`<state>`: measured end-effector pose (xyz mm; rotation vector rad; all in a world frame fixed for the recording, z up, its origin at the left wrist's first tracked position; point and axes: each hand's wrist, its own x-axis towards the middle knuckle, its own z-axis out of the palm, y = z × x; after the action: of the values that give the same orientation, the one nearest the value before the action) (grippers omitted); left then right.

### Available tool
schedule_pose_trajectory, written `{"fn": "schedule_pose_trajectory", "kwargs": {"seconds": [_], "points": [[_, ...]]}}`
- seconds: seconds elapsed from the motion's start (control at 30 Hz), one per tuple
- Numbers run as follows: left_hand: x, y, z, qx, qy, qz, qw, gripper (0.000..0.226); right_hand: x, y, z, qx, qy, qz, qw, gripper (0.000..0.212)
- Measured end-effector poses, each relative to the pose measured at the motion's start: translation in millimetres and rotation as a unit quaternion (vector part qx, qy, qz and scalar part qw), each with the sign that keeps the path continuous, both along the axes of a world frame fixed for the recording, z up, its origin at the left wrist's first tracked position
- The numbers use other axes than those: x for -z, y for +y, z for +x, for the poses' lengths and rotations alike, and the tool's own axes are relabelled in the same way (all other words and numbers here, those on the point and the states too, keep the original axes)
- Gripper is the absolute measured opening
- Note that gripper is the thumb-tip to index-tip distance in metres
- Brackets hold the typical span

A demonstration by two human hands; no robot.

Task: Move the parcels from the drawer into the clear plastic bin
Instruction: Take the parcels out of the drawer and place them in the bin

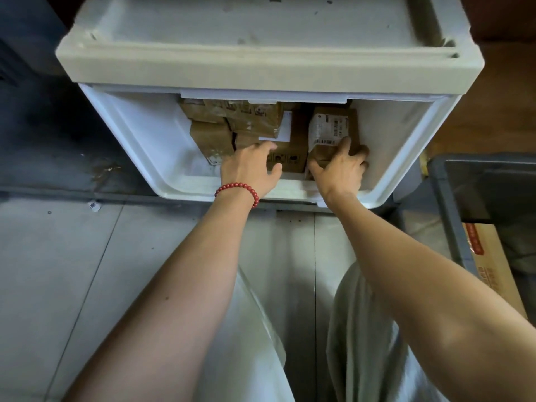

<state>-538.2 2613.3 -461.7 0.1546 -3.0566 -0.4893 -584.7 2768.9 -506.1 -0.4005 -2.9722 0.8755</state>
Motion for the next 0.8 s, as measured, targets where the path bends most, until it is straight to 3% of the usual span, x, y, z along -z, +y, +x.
{"fn": "schedule_pose_trajectory", "kwargs": {"seconds": [0.27, 0.43, 0.8], "points": [[-7.2, -13.2, 7.1, -0.024, -0.008, 0.01, 1.0, 0.042, -16.5, 3.0, 17.2, 0.011, 0.071, -0.075, 0.995, 0.081], [-15.4, -21.1, 19.6, -0.039, -0.007, 0.016, 0.999, 0.044, -39.0, -5.8, 36.5, -0.049, 0.131, -0.108, 0.984, 0.079], [-42.6, -34.4, 78.3, -0.052, -0.002, 0.036, 0.998, 0.045, -60.6, 39.9, 72.1, -0.111, 0.022, -0.19, 0.975, 0.099]]}}
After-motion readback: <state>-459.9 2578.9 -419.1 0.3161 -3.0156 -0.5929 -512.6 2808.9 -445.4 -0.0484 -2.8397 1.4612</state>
